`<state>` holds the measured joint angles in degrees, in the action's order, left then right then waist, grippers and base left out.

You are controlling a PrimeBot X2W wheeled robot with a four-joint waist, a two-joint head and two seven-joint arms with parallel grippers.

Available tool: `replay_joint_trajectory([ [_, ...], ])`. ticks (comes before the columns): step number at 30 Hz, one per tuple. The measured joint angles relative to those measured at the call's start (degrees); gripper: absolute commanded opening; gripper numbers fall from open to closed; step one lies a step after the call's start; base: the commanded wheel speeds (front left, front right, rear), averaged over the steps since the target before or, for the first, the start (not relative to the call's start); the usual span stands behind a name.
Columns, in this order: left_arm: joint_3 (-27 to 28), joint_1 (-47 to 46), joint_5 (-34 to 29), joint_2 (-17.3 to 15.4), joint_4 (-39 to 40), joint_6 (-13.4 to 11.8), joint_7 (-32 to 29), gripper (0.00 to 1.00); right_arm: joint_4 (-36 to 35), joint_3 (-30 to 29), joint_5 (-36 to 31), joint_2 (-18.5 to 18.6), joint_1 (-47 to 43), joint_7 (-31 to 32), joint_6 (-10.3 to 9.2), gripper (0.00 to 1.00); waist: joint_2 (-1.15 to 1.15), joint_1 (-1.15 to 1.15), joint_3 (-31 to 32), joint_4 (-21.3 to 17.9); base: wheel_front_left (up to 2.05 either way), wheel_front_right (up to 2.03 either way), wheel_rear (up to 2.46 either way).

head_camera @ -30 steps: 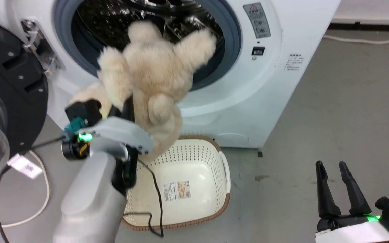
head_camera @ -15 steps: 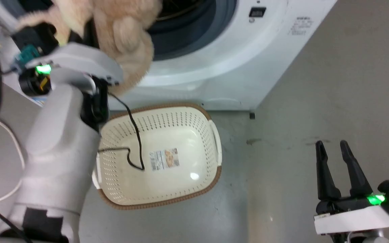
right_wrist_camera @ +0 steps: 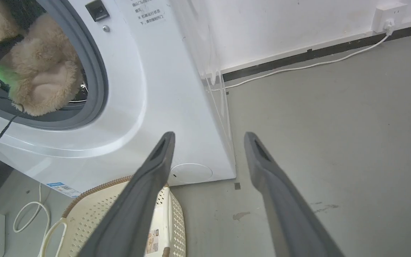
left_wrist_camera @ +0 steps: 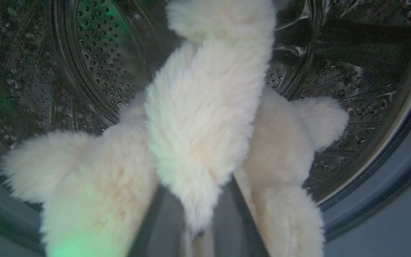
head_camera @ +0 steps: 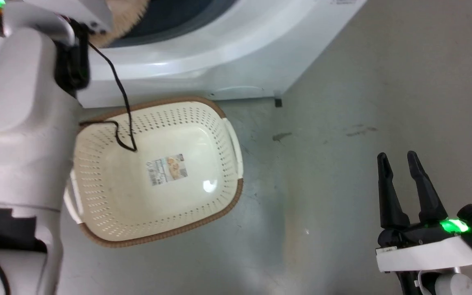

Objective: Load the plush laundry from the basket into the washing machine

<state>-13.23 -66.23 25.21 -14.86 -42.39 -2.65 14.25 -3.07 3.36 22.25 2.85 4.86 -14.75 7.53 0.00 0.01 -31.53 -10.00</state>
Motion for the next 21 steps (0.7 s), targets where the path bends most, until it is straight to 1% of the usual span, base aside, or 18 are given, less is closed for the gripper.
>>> replay_joint_trajectory([
  [4,-0.3,-3.8,-1.4,-1.7,-1.1,0.3,0.0,0.00,-0.6,0.7,0.7,0.0,0.3,0.0,0.00,1.00,0.00,0.00,-2.2,-2.1,0.00,0.00,0.00],
  [5,-0.3,-3.8,-1.4,-1.7,-1.1,0.3,0.0,0.00,-0.6,0.7,0.7,0.0,0.3,0.0,0.00,1.00,0.00,0.00,-2.2,-2.1,0.00,0.00,0.00],
  [6,-0.4,-5.4,-1.6,-2.5,-1.6,0.3,0.0,0.00,-0.8,1.0,1.1,0.0,0.4,0.0,0.00,1.00,0.00,0.00,-3.0,-3.0,0.00,0.00,0.00],
  [7,-0.4,-5.4,-1.6,-2.5,-1.6,0.3,0.0,0.00,-0.8,1.0,1.1,0.0,0.4,0.0,0.00,1.00,0.00,0.00,-3.0,-3.0,0.00,0.00,0.00],
  [8,-0.5,-7.1,-2.0,-3.3,-2.1,0.3,-0.1,0.00,-1.0,1.2,1.3,0.0,0.4,0.0,0.00,1.00,0.00,0.00,-3.7,-4.0,0.00,0.00,0.00],
  [11,-0.8,-8.8,-2.6,-4.1,-2.4,0.3,-0.3,0.00,-1.3,1.5,1.5,0.0,0.4,0.0,0.00,1.00,0.00,0.00,-4.5,-4.8,0.00,0.00,0.00],
  [13,-1.6,-11.4,-4.0,-5.7,-2.6,0.3,-1.4,0.00,-1.8,1.8,2.0,0.0,0.5,0.0,0.00,1.00,0.00,0.00,-5.7,-6.1,0.00,0.00,0.00],
  [14,-1.6,-11.4,-4.0,-5.7,-2.6,0.3,-1.4,0.00,-1.8,1.8,2.0,0.0,0.5,0.0,0.00,1.00,0.00,0.00,-5.7,-6.1,0.00,0.00,0.00],
  [15,-2.2,-12.8,-4.8,-6.8,-2.7,0.3,-2.0,0.00,-2.1,2.1,2.4,0.0,0.5,0.0,0.00,1.00,0.00,0.00,-6.6,-7.0,0.00,0.00,0.00],
  [16,-2.2,-12.8,-4.8,-6.8,-2.7,0.3,-2.0,0.00,-2.1,2.1,2.4,0.0,0.5,0.0,0.00,1.00,0.00,0.00,-6.6,-7.0,0.00,0.00,0.00],
  [17,-2.8,-14.1,-5.6,-7.9,-2.8,0.3,-2.7,0.00,-2.5,2.3,2.8,0.0,0.5,0.0,0.00,1.00,0.00,0.00,-7.4,-8.0,0.00,0.00,0.00],
  [21,-3.1,-15.8,-6.1,-9.2,-2.8,0.3,-3.9,0.00,-3.1,2.7,3.3,0.0,0.5,0.0,0.00,1.00,0.00,0.00,-8.7,-9.3,0.00,0.00,0.00],
])
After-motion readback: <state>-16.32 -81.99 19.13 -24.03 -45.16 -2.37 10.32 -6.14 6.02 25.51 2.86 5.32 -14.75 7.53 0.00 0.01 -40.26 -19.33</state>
